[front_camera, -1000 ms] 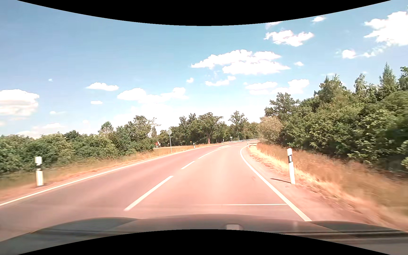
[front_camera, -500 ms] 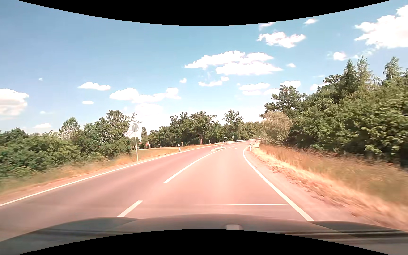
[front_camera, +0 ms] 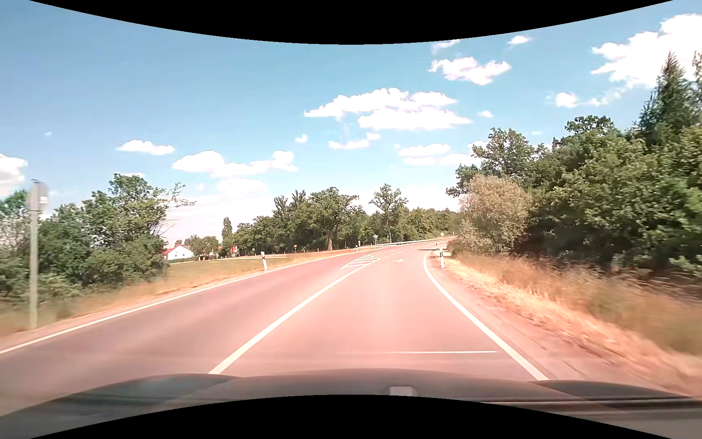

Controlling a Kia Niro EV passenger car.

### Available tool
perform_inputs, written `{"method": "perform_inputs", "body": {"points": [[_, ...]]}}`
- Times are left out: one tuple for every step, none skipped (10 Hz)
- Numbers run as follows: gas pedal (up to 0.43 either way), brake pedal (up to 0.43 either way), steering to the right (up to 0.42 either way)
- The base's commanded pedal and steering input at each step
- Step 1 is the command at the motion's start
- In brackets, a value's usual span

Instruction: Follow the waypoints while adhering to traffic rules and regulations

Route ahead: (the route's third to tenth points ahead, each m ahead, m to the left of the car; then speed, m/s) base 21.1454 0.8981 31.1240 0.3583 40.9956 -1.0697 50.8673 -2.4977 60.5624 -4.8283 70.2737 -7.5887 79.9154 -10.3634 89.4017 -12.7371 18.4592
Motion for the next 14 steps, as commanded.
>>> {"method": "perform_inputs", "body": {"points": [[0.11, 0.0, 0.022], [0.118, 0.0, 0.022], [0.138, 0.0, 0.022], [0.15, 0.0, 0.022], [0.15, 0.0, 0.023], [0.157, 0.0, 0.023], [0.169, 0.0, 0.026], [0.177, 0.0, 0.028], [0.177, 0.0, 0.03], [0.177, 0.0, 0.03], [0.177, 0.0, 0.03], [0.189, 0.0, 0.029], [0.189, 0.0, 0.028], [0.197, 0.0, 0.028]]}}
